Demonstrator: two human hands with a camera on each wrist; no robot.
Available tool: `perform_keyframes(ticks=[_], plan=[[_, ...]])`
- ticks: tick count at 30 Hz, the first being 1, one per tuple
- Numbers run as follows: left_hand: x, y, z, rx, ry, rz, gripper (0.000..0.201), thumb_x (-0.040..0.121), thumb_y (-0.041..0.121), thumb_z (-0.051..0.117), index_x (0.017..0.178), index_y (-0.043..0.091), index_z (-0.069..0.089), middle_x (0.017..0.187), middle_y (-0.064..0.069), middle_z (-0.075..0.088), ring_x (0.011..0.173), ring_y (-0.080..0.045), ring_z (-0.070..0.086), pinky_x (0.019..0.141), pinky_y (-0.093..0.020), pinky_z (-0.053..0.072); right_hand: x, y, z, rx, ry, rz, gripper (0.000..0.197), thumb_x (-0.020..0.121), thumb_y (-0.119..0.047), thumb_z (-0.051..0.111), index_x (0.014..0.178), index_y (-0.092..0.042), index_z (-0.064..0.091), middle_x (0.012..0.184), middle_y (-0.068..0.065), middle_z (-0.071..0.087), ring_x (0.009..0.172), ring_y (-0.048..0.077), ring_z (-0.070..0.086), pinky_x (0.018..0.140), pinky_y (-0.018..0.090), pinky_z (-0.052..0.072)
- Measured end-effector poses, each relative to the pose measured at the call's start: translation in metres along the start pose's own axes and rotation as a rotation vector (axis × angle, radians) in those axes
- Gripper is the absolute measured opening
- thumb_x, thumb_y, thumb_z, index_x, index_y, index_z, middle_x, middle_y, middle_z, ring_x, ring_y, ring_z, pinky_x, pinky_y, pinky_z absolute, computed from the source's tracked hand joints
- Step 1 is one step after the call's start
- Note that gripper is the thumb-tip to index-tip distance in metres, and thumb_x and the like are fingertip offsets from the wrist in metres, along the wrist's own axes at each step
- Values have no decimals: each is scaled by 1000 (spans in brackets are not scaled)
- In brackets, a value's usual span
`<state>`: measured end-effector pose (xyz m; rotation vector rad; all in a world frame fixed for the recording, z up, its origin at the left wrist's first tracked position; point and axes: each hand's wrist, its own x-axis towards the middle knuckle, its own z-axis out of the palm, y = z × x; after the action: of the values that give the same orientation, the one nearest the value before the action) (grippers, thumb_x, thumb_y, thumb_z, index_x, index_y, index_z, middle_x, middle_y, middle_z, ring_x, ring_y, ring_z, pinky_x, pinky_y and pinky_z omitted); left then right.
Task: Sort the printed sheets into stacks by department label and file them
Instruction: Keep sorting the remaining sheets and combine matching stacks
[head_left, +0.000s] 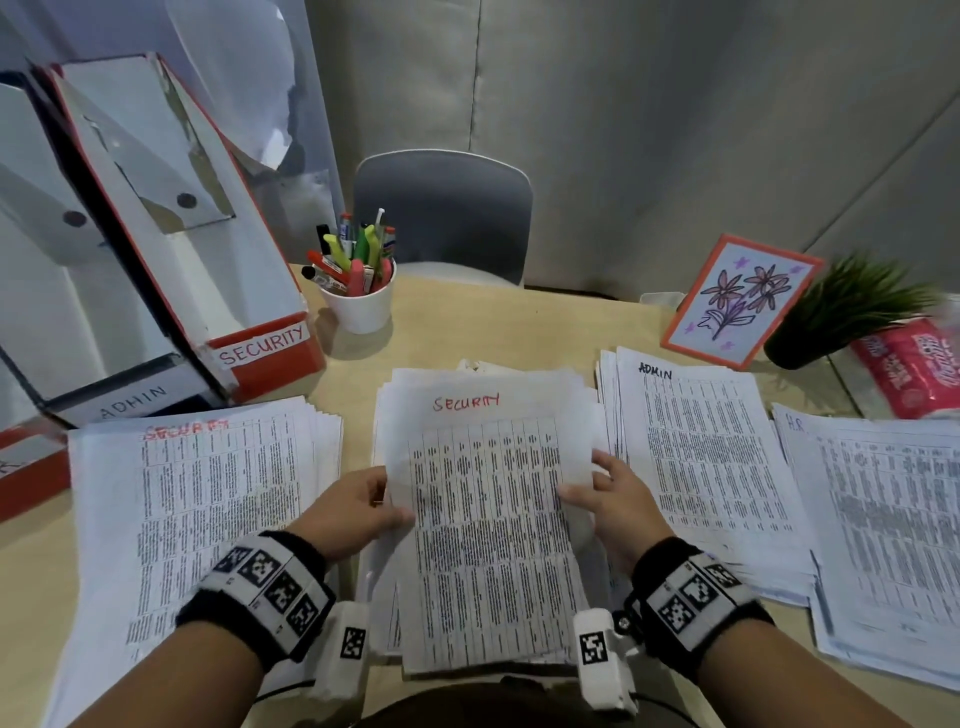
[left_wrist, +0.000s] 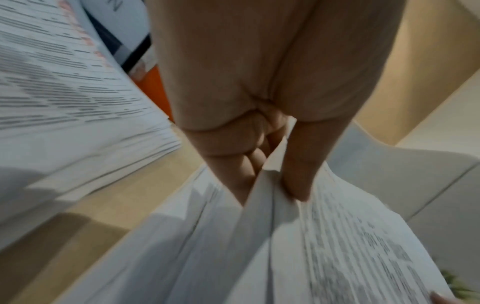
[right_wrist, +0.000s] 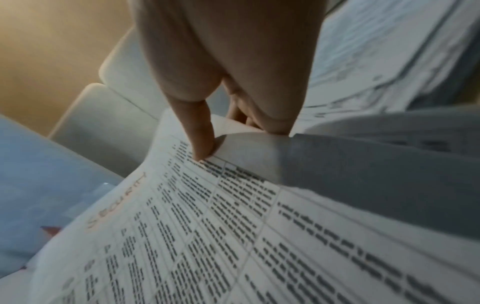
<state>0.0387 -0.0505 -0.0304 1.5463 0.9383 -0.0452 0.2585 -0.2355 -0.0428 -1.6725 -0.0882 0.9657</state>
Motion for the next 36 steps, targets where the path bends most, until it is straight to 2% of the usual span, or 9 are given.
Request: perform_keyframes(ticks=[5, 11, 14, 18, 21, 25, 27, 32, 36], plan=[[0, 25, 0, -27, 279, 207, 6, 87, 7, 65, 88, 5, 71, 84, -4, 74, 84, -21, 70, 76, -27, 56, -20, -45, 5, -123, 17, -265, 20, 83, 1, 65, 100, -9, 67, 91, 3, 73, 89, 18, 69, 81, 30, 53], [-13, 59, 9, -179, 387, 436, 13, 95, 19, 51, 98, 24, 63, 89, 19, 71, 84, 8, 64, 71, -10, 49, -33, -67, 7, -196, 7, -553, 25, 94, -10, 53, 107, -31, 54, 108, -9, 66, 106, 12, 61, 88, 32, 49], [-10, 49, 18, -137, 403, 419, 14, 98, 20, 47, 107, 21, 58, 99, 16, 67, 87, 11, 61, 72, -15, 47, -30, -51, 5, -341, -106, -516, 37, 99, -8, 42, 125, -34, 45, 122, -19, 57, 114, -5, 52, 90, 16, 42], [0, 30, 32, -116, 417, 329, 16, 100, 11, 42, 110, 18, 53, 98, 7, 65, 89, -3, 62, 71, -22, 50, -32, -32, 5, -635, -95, -536, 25, 100, -10, 38, 120, -21, 46, 98, -21, 54, 90, -6, 54, 68, 1, 38], [5, 25, 35, -62, 447, 324, 14, 100, 8, 41, 110, 7, 51, 94, 2, 64, 87, -10, 61, 77, -36, 52, -31, -28, 4, -757, -36, -588, 22, 100, -13, 37, 117, -11, 51, 90, -11, 55, 81, 5, 53, 65, 5, 39], [3, 30, 34, -56, 527, 333, 9, 99, 10, 42, 101, 12, 52, 88, 5, 62, 79, 1, 57, 63, -16, 46, -28, -31, 6, -710, -24, -535, 21, 99, -14, 41, 114, -13, 56, 95, -6, 61, 80, 4, 53, 68, 10, 41], [-1, 30, 28, -38, 591, 334, 10, 98, 15, 46, 101, 15, 56, 88, 3, 63, 79, -3, 59, 62, -19, 44, -26, -37, 8, -691, -41, -520, 19, 98, -14, 46, 111, -20, 58, 94, -12, 63, 83, -1, 57, 71, 13, 44], [-21, 16, -13, -116, 690, 246, 14, 92, 17, 61, 104, 14, 68, 81, 10, 66, 70, 1, 59, 57, -6, 41, -23, -62, 33, -632, -251, -390, 15, 90, -7, 60, 95, -19, 67, 95, -4, 73, 83, 11, 69, 76, 37, 58], [-49, -15, -53, -239, 802, 102, 17, 82, 14, 74, 98, 12, 72, 79, 10, 70, 69, 0, 63, 61, -9, 49, -16, -64, 80, -813, -448, -305, 5, 84, -6, 67, 88, -5, 70, 82, 10, 73, 66, 16, 65, 60, 29, 53]])
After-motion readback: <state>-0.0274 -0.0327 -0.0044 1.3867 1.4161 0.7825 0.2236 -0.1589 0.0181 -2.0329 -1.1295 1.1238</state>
